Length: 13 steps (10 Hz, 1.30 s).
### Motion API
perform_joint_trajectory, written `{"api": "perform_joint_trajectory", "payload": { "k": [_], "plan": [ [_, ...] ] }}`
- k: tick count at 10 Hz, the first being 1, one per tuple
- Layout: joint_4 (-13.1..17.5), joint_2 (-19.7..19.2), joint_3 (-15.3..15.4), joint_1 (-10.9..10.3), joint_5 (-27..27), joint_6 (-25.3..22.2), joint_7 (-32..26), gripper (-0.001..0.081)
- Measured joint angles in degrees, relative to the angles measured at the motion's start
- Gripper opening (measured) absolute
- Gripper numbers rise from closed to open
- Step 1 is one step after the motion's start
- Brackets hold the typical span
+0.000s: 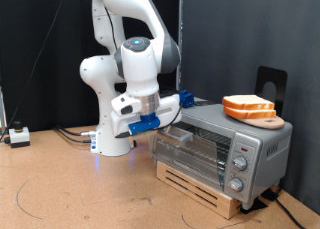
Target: Make a piece of toast with the oven
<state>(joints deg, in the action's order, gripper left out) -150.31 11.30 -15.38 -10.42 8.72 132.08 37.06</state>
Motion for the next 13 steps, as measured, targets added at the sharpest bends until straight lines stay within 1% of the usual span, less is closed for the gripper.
{"api": "perform_joint_trajectory", "payload": {
  "k": [3,5,7,9,11,13],
  "plan": [
    [2.4,-3.5,-0.9,0.2,1.5,1.2,-2.9,0.081],
    [3.9,-4.7,-1.1,0.2,3.1,1.1,-4.6,0.081],
    [4.8,-5.6,-1.1,0.2,3.4,0.9,-5.2,0.081],
    [5.2,-6.4,-1.1,0.2,2.8,1.5,-4.9,0.081],
    [5.4,-8.4,-1.2,0.9,0.4,3.3,-3.2,0.081],
    [5.9,-9.6,-1.4,1.4,-0.1,3.7,-3.0,0.081]
  ]
}}
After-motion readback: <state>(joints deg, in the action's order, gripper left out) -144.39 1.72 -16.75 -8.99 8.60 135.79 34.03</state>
